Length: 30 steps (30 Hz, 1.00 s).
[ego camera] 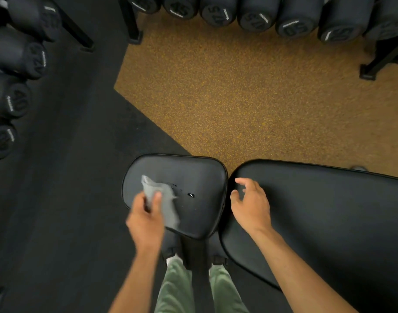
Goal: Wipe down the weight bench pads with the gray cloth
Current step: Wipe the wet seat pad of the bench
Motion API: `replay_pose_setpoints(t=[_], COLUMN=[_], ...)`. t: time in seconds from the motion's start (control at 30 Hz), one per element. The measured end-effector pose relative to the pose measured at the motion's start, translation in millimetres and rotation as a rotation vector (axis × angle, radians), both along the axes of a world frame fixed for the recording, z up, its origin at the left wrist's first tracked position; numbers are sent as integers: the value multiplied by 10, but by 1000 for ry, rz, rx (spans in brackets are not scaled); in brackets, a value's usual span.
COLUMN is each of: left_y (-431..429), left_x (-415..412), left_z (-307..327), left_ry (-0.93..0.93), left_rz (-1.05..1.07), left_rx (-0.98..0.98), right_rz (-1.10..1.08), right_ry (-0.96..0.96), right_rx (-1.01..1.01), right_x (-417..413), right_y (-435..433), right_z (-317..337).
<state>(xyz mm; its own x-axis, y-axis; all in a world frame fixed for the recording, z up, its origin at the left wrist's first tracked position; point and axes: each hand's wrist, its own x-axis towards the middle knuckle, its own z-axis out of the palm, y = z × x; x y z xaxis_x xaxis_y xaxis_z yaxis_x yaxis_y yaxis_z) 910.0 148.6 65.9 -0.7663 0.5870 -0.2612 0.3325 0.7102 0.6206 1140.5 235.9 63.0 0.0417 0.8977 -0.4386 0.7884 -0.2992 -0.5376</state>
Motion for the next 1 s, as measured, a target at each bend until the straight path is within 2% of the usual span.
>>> replay_pose_setpoints(t=[0.07,0.13,0.2,0.3,0.37,0.47,0.53,0.63,0.77,0.83,0.87,1.0], left_y=[245,452,598,663,569,299,83,-221,-403,-394,-373,-179], left_x=[-487,-752,-709,-202,225,778,992,1058,887,710,624,333], left_z=[-150,-385,-584,-661,-632,-602,-620,-656,-440,-301,-227,101], left_ry=[144,179,183,204,180,120,32,-36,-157,-317,-412,-966], left_rz=[-46,-99,-157,-223,-307,-565,-736,-986,-1177,-1148,-1065,-515], left_rx=[-19,-67,-79,-75,-26,46,27,-77,-360,-468,-484,-318], right_rz=[-1,-6,-19,-52,-66,-103,-150,-202,-191,-128,-93,-14], right_ry=[17,26,22,18,28,30,40,52,61,101,162,563], right_rx=[-33,-54,-55,-83,-111,-117,-117,-113,-115,-184,-265,-777], right_x=[-4,0,26,82,106,178,256,383,484,477,451,258], right_y=[-10,-40,-77,-122,-152,-143,-106,-57,-51,-85,-118,-283], right_z=[-10,-28,-53,-77,-77,-66,-43,-9,63,117,138,310])
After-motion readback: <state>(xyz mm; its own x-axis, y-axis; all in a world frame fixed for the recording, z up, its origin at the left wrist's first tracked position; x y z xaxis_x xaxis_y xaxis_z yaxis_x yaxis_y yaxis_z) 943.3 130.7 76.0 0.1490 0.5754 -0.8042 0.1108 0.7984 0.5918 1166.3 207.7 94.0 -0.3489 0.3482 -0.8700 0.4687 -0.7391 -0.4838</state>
